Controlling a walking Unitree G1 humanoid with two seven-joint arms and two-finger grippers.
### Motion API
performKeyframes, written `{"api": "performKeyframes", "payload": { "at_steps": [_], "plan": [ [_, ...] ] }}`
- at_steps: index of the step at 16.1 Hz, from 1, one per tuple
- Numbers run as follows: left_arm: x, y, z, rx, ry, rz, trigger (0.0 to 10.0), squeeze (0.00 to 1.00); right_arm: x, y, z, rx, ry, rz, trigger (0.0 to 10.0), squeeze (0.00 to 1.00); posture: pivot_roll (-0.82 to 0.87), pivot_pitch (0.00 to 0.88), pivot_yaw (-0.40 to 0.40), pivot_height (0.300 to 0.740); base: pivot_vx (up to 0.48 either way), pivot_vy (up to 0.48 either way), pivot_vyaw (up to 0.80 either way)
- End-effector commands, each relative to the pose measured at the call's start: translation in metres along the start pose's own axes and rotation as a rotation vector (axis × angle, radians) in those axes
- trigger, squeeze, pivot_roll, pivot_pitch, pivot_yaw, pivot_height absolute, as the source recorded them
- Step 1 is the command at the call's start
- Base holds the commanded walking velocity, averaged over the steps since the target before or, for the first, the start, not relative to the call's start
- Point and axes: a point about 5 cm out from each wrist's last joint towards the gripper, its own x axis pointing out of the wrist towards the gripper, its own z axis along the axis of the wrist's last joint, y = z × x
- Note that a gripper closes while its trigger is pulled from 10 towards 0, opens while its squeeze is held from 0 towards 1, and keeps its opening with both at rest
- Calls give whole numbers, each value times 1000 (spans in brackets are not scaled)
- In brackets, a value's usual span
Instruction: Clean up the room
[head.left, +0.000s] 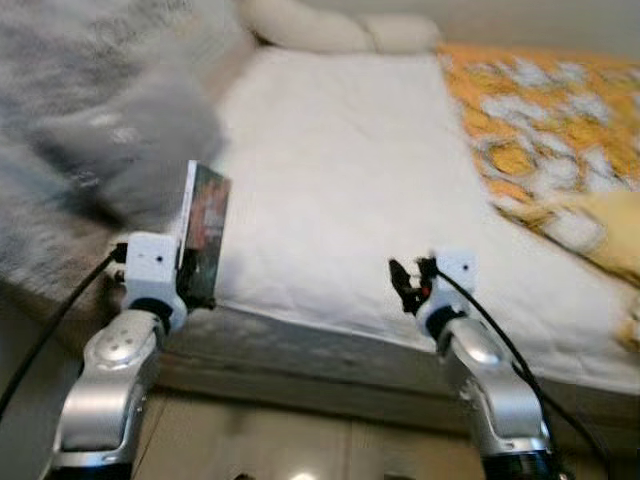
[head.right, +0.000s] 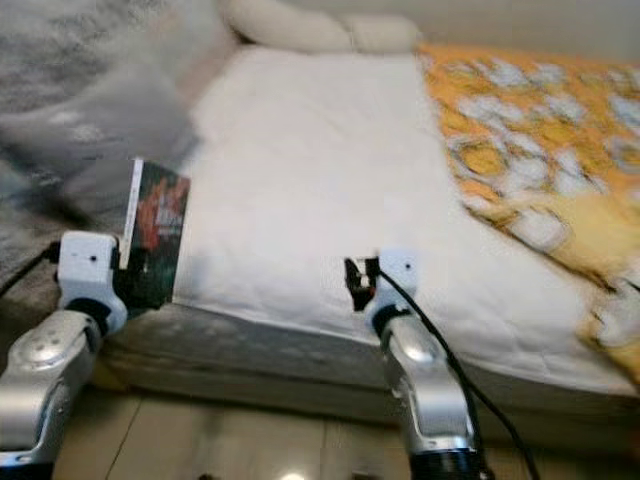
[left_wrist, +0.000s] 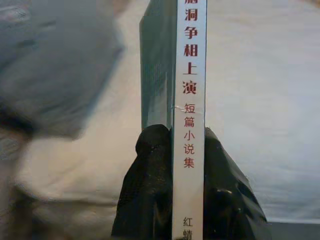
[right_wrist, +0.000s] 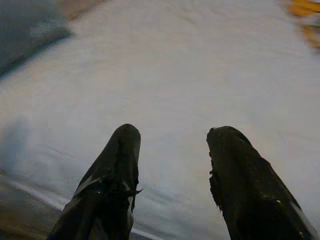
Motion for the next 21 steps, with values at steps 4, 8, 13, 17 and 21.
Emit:
{"api": "performKeyframes", "payload": {
  "at_steps": [4, 8, 13, 17, 21],
  "plan": [
    [0, -2, 12, -2, -53, -15, 10000, 0, 0, -2, 3, -1, -11, -3, 10000, 0, -50, 0, 2, 740, 0, 0, -600],
    [0, -2, 12, -4, -53, -17, 10000, 0, 0, -1, 3, -8, -4, 0, 10000, 0, -50, 0, 2, 740, 0, 337, 0],
    [1, -2, 12, -2, -49, -16, 10000, 0, 1, -2, 2, 7, 2, -3, 10000, 0, -49, 0, 3, 740, 0, 382, -302],
    [1, -1, 12, -2, -48, -17, 10000, 0, 1, -2, 2, 4, 0, -3, 10000, 0, -49, 0, 3, 740, 0, 375, -200],
    [1, -1, 12, -2, -48, -19, 10000, 0, 1, -1, 2, 2, 0, -3, 10000, 0, -49, 0, 4, 740, 0, 375, 0]
  ]
}}
